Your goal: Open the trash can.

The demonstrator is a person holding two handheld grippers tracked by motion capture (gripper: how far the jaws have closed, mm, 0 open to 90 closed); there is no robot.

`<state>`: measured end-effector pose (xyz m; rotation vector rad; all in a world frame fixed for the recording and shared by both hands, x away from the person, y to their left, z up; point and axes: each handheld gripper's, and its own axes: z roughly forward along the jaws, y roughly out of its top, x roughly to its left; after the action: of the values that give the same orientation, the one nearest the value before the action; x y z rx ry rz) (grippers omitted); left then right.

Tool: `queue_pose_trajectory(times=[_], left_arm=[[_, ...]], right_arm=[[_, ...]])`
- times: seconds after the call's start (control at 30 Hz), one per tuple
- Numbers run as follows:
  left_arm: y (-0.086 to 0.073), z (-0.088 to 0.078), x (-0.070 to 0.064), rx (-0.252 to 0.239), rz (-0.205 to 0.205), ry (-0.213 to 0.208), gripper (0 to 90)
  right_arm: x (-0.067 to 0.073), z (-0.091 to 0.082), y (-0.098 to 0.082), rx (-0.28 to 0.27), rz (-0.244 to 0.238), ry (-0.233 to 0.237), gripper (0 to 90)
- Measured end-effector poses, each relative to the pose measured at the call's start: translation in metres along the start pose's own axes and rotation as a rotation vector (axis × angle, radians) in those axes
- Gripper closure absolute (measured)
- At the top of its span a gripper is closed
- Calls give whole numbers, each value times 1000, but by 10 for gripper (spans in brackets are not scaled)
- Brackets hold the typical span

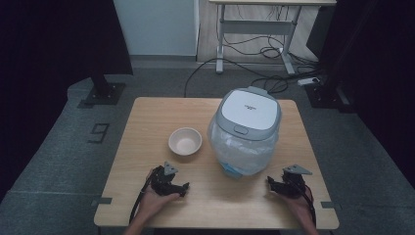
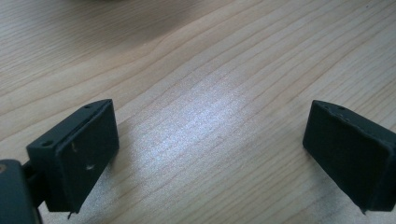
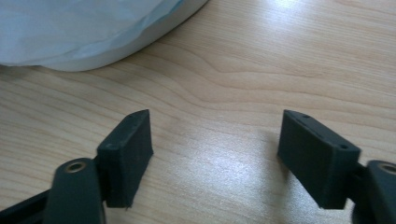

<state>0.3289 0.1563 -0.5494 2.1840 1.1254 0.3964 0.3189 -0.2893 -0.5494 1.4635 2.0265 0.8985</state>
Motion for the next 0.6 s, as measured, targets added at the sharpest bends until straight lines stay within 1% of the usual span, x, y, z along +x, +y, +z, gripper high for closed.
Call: queue_pose_trajectory(times=[0.03, 0.07, 0.1, 0.13, 0.23, 0.33, 0.47, 0.6], left_arm=[[1, 0, 0, 4, 1, 0, 31], [1, 0, 0, 4, 1, 0, 31], [1, 0, 0, 5, 2, -2, 31], [1, 0, 0, 5, 2, -2, 32], [1, 0, 1, 6, 3, -2, 39], [0, -2, 2, 6, 5, -3, 53], [0, -3, 3, 6, 8, -6, 77], [0, -2, 3, 4, 9, -5, 79]], right_arm=[[0, -2, 1, -17, -1, 2, 301], [0, -2, 1, -17, -1, 2, 301], [0, -4, 2, -36, 6, 5, 328], [-1, -5, 2, -42, 8, 8, 341], [-1, -11, 3, -71, 6, 26, 401], [1, -17, 4, -97, -12, 65, 475], [8, -24, 6, -115, -62, 103, 584], [16, -29, 9, -151, -83, 139, 670]])
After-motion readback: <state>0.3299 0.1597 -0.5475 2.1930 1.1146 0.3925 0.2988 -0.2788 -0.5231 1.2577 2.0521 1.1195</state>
